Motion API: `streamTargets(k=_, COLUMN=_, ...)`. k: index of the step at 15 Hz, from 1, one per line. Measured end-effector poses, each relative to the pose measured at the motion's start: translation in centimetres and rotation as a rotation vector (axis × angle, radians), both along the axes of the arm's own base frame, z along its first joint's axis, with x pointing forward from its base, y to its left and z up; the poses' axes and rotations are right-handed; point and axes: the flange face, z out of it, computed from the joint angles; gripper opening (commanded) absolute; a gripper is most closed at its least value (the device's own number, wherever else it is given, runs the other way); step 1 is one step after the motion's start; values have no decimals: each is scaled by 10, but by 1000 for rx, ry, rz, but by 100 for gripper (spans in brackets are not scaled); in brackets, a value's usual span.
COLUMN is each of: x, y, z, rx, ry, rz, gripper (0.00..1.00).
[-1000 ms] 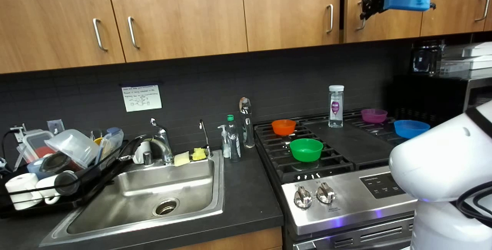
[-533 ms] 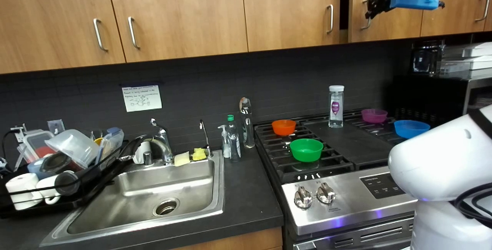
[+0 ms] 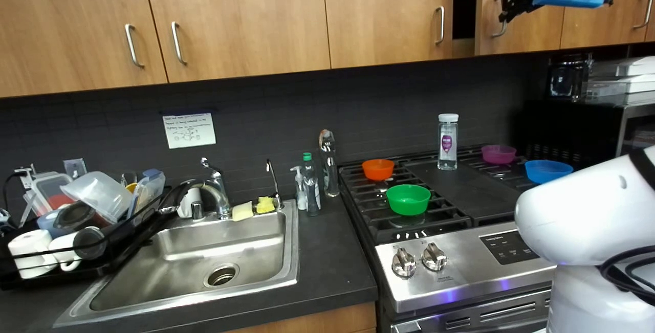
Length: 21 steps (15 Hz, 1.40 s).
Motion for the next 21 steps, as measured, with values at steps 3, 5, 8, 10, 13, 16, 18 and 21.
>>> streamTargets(k=3, x=-13, y=-2, z=0, rx=5, ry=1, rz=-19, gripper=4)
streamTargets(k=5, x=-21, y=-2, z=0, rx=8, ry=1, rz=-31, gripper=4)
streamTargets(k=8, x=-29, y=-3, z=-1, rx=12, ry=0, rz=-45, gripper=4)
streamTargets(k=10, x=-33, y=-4, z=-1, rx=14, ry=3, rz=-53, gripper=4)
streamTargets(k=13, x=-38, y=-5, z=-1, rx=16, ry=3, rz=-72, gripper=4)
streamTargets(k=16, x=-47, y=-7, z=-1, rx=18, ry=5, rz=-93, gripper=4)
streamTargets(k=18, x=-54, y=-9, z=0, rx=22, ry=9, rz=-108, gripper=4)
streamTargets(k=21, x=-66, y=-12, z=0, rx=26, ry=16, rz=-131, gripper=4)
